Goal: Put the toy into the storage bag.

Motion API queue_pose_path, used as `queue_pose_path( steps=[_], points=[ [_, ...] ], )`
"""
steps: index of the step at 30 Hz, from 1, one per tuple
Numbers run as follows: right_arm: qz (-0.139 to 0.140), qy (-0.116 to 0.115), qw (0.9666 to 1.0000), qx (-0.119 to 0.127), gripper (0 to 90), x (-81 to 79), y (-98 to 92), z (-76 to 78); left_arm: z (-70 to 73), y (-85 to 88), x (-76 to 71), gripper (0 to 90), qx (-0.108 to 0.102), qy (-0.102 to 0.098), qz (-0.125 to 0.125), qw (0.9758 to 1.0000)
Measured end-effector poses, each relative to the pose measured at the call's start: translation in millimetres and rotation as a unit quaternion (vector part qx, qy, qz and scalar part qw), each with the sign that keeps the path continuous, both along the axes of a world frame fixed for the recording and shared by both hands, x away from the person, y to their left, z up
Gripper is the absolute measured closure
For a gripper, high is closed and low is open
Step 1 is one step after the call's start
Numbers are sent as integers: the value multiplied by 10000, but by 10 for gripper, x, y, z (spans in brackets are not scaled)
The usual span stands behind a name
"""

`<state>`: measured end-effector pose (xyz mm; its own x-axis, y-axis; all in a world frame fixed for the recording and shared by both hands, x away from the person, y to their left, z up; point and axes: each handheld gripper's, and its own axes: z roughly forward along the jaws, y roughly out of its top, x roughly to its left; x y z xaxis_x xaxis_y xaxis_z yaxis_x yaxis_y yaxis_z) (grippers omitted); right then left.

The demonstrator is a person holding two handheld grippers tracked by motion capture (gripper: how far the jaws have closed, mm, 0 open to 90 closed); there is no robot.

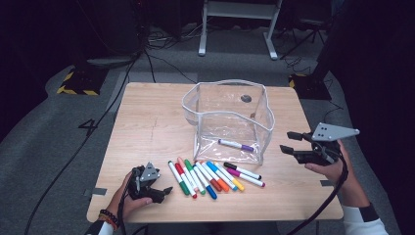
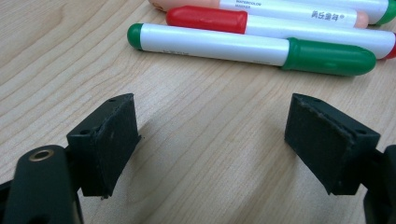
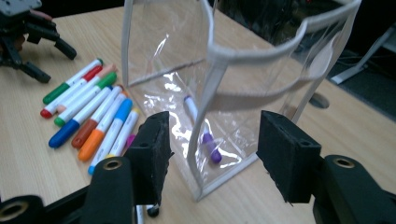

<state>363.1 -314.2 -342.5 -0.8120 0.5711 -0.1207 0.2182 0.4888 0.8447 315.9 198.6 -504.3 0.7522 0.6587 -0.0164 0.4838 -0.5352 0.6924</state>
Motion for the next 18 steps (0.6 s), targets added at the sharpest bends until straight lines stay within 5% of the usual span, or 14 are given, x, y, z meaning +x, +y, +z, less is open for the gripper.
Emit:
queue_pose_path(
  steps=[8,18],
  points=[
    [194,347,9992,-1,514,-145,24,-474,0,0,0,176,1,0,0,10000],
    [742,689,9941,-382,617,-216,476,-970,0,0,0,176,0,0,1,10000]
  ],
)
